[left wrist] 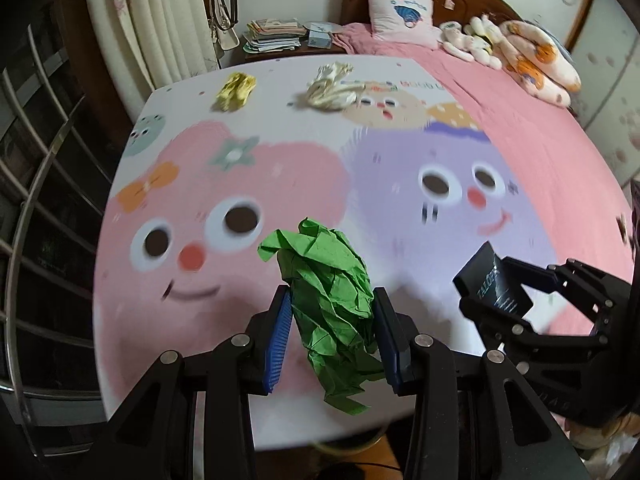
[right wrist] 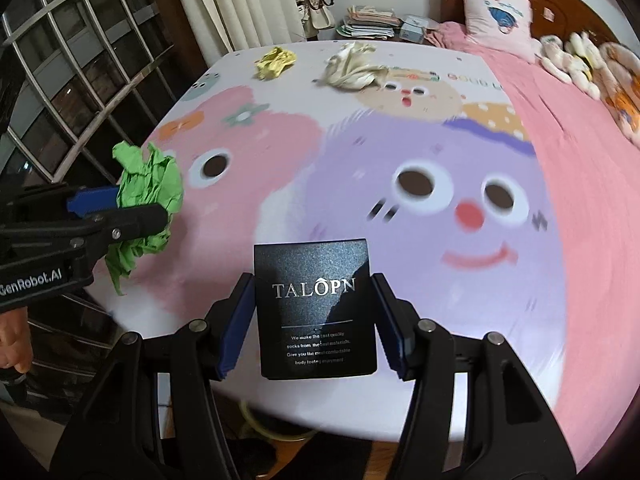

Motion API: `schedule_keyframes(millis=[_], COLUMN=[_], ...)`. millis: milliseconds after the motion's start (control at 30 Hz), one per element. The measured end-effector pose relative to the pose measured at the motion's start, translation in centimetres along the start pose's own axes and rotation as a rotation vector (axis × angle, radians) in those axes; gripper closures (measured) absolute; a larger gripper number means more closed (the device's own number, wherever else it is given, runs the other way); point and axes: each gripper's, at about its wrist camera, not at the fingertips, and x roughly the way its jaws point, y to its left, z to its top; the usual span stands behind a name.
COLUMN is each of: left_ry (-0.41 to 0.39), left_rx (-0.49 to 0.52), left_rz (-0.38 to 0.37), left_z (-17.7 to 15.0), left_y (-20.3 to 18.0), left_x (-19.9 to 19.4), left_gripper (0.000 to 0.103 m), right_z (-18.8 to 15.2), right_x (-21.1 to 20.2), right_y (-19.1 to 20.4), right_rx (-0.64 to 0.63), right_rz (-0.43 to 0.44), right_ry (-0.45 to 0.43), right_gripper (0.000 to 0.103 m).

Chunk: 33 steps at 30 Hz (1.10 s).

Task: Collect trash
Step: 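Carry the card and green paper over the bin and open both tools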

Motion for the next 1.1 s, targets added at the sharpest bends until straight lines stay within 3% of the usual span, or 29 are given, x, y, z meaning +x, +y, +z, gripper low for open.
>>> schedule_keyframes(millis=[300,633,833,1100], left_ry=[0.046,0.166,0.256,0.335], left_rx=[0.099,0.123,0.119,0.034], left_rz=[-0.026,-0.070,-0.090,-0.099], left_z=[-11.6,-20.1,-24.9,-30.8], left_y=[3.4,2.5,1.0,1.1], left_x=[-3.5,-2.5,1.9,13.0], left_gripper=[0.064,0.064,0.064,0.063], right_z=[-9.8,-18.0,-23.7,-31.5], right_x=[-2.2,-0.7,3.5,13.3], right_y=[7.7,10.7,8.5,4.5], right_rx=[0.071,0.080,0.206,0.318], right_rz=[-0.015,-0.016,-0.021,-0.041], right_ry=[0.031,0.171,0.246,0.337], right_gripper=[0.049,0.049,0.049,0.048])
